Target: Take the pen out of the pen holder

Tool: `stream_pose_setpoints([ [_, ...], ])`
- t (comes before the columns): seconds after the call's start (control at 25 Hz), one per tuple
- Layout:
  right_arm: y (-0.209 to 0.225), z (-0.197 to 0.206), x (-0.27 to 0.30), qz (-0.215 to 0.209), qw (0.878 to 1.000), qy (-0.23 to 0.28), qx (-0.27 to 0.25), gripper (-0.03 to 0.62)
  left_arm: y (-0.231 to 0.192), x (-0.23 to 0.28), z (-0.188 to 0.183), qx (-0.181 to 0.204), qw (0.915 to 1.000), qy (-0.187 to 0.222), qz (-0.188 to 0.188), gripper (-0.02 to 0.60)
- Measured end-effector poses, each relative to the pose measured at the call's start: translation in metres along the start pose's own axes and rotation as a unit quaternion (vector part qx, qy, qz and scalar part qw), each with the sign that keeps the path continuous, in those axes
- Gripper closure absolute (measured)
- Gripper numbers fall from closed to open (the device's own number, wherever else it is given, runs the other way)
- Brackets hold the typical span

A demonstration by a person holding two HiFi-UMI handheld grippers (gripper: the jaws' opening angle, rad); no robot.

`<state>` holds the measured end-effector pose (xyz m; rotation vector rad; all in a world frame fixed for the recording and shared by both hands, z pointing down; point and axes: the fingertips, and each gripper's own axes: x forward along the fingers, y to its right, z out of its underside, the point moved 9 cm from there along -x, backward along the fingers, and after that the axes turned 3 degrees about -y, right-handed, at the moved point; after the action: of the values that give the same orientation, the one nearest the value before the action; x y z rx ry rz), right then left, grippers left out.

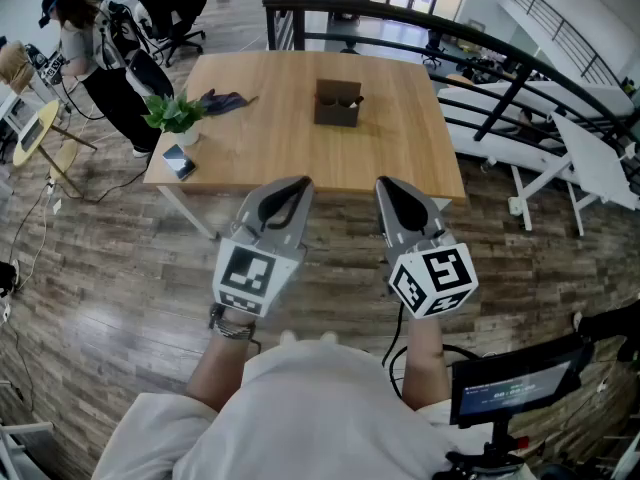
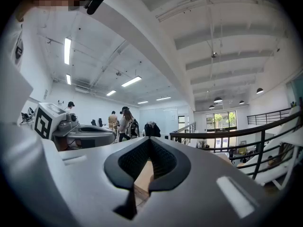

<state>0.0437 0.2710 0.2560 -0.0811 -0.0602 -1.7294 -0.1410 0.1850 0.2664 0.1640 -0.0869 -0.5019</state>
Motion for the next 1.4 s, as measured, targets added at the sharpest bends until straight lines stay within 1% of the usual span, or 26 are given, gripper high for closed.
stream_pose_setpoints([
  [0.2, 0.001, 0.000, 0.000, -0.035, 0.999, 0.024, 0.009, 0.591, 0.001, 0.003, 0.002, -0.002, 1.0000, -0.001, -0.002, 0.581],
  [0.4, 0.005, 0.000, 0.000, -0.039, 0.999, 0.031, 0.000, 0.591, 0.003, 0.007, 0.003, -0.003, 1.0000, 0.000, -0.002, 0.581],
  [0.56, 0.012, 0.000, -0.002, -0.050, 0.998, 0.035, 0.015, 0.592, 0.007, 0.012, 0.003, -0.001, 1.0000, -0.001, -0.005, 0.582],
  [0.84, 0.028, 0.001, -0.007, -0.053, 0.998, 0.026, 0.000, 0.592, 0.017, 0.022, -0.001, 0.001, 0.9999, -0.002, -0.016, 0.581],
  [1.08, 0.041, 0.008, -0.012, -0.058, 0.998, 0.024, -0.010, 0.592, 0.030, 0.028, 0.004, 0.001, 0.9993, -0.016, -0.034, 0.581],
  [1.28, 0.048, 0.016, -0.017, -0.054, 0.998, 0.024, -0.009, 0.592, 0.041, 0.032, 0.011, -0.003, 0.9992, -0.027, -0.031, 0.581],
  [1.4, 0.054, 0.020, -0.017, -0.056, 0.998, 0.023, 0.001, 0.592, 0.042, 0.035, 0.013, -0.004, 0.9992, -0.028, -0.030, 0.581],
])
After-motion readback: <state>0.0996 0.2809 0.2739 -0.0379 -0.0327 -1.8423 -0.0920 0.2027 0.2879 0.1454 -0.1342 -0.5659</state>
